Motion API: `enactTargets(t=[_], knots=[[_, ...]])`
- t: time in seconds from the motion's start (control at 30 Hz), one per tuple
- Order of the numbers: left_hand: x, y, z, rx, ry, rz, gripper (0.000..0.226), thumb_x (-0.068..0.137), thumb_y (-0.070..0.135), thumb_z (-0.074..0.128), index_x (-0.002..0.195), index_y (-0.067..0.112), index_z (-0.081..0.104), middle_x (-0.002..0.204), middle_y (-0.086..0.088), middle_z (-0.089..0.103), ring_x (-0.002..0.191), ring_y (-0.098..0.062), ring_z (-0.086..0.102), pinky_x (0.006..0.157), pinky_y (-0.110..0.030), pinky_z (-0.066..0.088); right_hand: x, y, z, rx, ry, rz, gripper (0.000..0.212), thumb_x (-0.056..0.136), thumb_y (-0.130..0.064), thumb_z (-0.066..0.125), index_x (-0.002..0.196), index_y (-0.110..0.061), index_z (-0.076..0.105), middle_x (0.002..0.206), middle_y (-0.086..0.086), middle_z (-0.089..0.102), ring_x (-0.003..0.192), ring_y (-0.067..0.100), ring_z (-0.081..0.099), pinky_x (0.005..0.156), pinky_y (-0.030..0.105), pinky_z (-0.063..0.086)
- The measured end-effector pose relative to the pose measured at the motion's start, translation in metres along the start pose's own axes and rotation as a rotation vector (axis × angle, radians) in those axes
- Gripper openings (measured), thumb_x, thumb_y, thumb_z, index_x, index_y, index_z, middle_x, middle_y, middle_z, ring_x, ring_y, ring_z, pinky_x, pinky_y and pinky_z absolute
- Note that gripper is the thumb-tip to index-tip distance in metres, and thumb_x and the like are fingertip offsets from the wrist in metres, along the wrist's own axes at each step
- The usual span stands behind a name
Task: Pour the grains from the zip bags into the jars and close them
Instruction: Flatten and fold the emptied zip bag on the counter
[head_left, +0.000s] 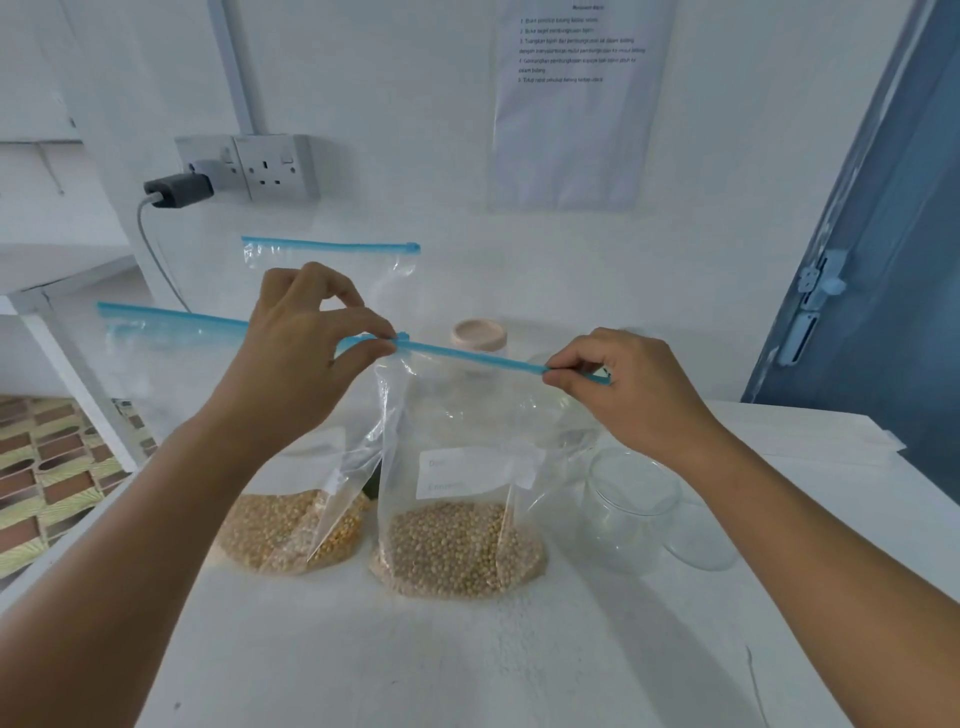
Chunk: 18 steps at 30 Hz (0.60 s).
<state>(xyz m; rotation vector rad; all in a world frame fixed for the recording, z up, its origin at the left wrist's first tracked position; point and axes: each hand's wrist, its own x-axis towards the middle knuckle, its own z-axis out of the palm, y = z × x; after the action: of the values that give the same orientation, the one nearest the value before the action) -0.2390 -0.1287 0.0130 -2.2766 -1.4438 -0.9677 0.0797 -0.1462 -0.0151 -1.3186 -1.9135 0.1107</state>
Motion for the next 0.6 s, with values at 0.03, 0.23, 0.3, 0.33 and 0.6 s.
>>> enactTargets(t=[0.03, 0.23, 0.3, 0.33, 0.6], knots=[[-0.001, 0.000, 0.001, 0.008, 0.010, 0.005, 0.022, 0.095, 0.037, 0.068, 0.110, 0.026, 0.081, 0.119, -0.002, 0.053, 0.123, -0.034, 0.039, 0.104, -0.040, 0.032, 0.000, -0.002, 0.000, -0.034, -0.017, -0.026, 0.005, 0.092, -0.033, 0.078, 0.096, -0.032, 0.080, 0.087, -0.016, 0.069, 0.085, 0.004, 0.064, 0.086, 0.038, 0.052], [-0.010, 0.005, 0.006, -0.028, 0.128, -0.008, 0.020, 0.096, 0.031, 0.071, 0.112, 0.023, 0.081, 0.123, -0.011, 0.052, 0.119, -0.039, 0.042, 0.102, -0.043, 0.038, 0.012, -0.021, -0.001, -0.176, -0.089, -0.191, 0.014, 0.097, -0.038, 0.070, 0.107, -0.034, 0.079, 0.093, -0.010, 0.071, 0.080, 0.017, 0.064, 0.085, 0.040, 0.048], [-0.016, 0.017, 0.006, -0.039, 0.189, -0.054, 0.027, 0.097, 0.033, 0.071, 0.122, 0.025, 0.076, 0.128, -0.013, 0.049, 0.121, -0.038, 0.040, 0.105, -0.044, 0.039, 0.014, -0.024, 0.003, -0.219, -0.119, -0.198, 0.011, 0.098, -0.035, 0.069, 0.100, -0.032, 0.079, 0.090, -0.011, 0.070, 0.076, 0.017, 0.063, 0.086, 0.043, 0.049], [-0.021, 0.027, 0.005, -0.066, 0.214, -0.106, 0.036, 0.096, 0.035, 0.072, 0.131, 0.027, 0.070, 0.130, -0.013, 0.047, 0.122, -0.036, 0.039, 0.106, -0.041, 0.036, 0.015, -0.025, 0.005, -0.195, -0.128, -0.162, 0.009, 0.098, -0.035, 0.069, 0.097, -0.032, 0.078, 0.088, -0.013, 0.068, 0.077, 0.015, 0.063, 0.084, 0.042, 0.051], [-0.046, 0.109, 0.019, -0.990, -0.112, -0.699, 0.034, 0.089, 0.058, 0.070, 0.098, 0.025, 0.074, 0.085, 0.005, 0.076, 0.068, -0.005, 0.060, 0.074, -0.029, 0.048, 0.019, -0.039, -0.009, 0.205, -0.228, 0.124, 0.015, 0.089, -0.032, 0.082, 0.079, -0.022, 0.076, 0.070, -0.005, 0.071, 0.066, 0.010, 0.063, 0.078, 0.047, 0.061]])
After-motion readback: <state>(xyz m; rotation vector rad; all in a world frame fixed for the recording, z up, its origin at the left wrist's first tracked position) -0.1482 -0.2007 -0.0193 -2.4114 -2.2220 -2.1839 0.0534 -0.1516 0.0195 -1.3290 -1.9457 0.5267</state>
